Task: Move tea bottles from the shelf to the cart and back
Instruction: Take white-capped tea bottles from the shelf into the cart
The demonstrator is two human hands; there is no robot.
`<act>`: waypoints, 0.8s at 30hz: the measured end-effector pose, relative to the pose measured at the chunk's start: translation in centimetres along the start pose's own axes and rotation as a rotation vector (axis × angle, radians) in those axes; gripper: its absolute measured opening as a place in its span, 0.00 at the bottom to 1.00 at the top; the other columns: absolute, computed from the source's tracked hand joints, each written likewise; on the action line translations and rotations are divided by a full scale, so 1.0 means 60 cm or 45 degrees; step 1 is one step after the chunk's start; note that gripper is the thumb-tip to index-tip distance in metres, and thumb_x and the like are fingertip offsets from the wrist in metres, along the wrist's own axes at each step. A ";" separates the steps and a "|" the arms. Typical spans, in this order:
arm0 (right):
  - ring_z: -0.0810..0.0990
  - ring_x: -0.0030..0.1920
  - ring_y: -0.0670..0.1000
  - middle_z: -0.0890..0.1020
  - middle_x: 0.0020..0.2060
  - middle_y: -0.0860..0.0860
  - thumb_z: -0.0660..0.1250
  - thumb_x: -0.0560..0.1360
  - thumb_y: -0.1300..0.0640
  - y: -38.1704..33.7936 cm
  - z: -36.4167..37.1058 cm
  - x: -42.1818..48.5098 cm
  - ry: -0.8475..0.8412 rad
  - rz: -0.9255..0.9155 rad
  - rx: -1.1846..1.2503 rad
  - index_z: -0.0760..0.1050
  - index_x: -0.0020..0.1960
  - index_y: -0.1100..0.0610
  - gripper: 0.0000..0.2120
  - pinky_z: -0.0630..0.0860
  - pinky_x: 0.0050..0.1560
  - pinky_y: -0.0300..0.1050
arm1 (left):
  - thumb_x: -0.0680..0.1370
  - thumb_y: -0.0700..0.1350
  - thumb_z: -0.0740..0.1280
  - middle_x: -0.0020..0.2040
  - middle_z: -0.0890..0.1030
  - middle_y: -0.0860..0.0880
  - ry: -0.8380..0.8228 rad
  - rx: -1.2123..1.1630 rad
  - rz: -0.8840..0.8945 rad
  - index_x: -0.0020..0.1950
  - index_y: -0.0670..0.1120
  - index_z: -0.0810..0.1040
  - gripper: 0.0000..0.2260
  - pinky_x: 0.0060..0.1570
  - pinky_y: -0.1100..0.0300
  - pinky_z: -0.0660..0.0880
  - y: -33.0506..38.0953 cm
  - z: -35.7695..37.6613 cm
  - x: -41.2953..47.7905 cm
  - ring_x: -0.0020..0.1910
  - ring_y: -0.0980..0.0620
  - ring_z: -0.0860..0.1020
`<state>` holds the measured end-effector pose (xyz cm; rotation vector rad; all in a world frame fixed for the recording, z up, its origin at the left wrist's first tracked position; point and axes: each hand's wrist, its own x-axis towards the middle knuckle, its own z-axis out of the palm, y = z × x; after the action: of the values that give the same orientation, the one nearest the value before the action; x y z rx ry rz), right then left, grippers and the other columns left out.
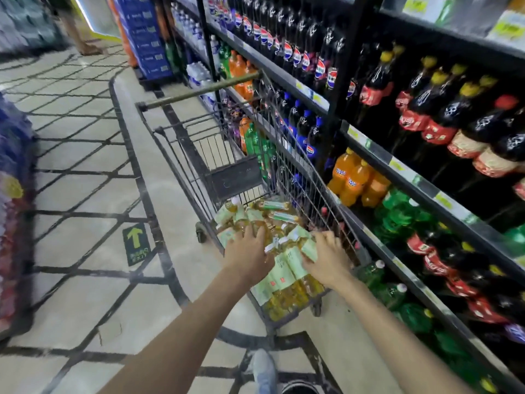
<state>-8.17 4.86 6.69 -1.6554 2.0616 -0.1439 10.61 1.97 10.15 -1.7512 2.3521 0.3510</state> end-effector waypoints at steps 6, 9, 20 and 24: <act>0.56 0.76 0.58 0.58 0.75 0.55 0.70 0.76 0.46 0.012 0.055 0.056 -0.188 0.153 -0.029 0.56 0.78 0.53 0.37 0.65 0.70 0.54 | 0.80 0.61 0.61 0.72 0.66 0.42 -0.264 0.016 0.021 0.79 0.47 0.54 0.33 0.43 0.50 0.72 -0.006 0.061 0.070 0.61 0.39 0.76; 0.59 0.75 0.58 0.60 0.74 0.55 0.71 0.75 0.46 0.015 0.084 0.083 -0.237 0.208 -0.004 0.57 0.77 0.54 0.37 0.67 0.68 0.53 | 0.80 0.61 0.61 0.72 0.68 0.41 -0.349 -0.017 0.048 0.79 0.47 0.55 0.33 0.46 0.50 0.74 -0.011 0.093 0.111 0.60 0.37 0.77; 0.66 0.69 0.57 0.66 0.67 0.54 0.73 0.74 0.52 0.040 0.191 0.182 -0.267 0.522 0.130 0.62 0.74 0.54 0.33 0.71 0.62 0.52 | 0.78 0.63 0.65 0.74 0.66 0.41 -0.610 -0.277 -0.079 0.78 0.39 0.49 0.42 0.59 0.45 0.75 -0.015 0.246 0.230 0.68 0.40 0.72; 0.67 0.68 0.57 0.68 0.67 0.54 0.74 0.73 0.52 0.053 0.230 0.216 -0.275 0.576 0.130 0.62 0.74 0.54 0.34 0.72 0.62 0.52 | 0.78 0.64 0.65 0.78 0.62 0.41 -0.683 -0.408 -0.254 0.80 0.37 0.42 0.48 0.65 0.46 0.71 0.002 0.292 0.252 0.72 0.39 0.69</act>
<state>-6.89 -3.53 -10.52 -1.0597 2.1592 0.0785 6.36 -6.56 -10.92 -1.7182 1.7993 1.0614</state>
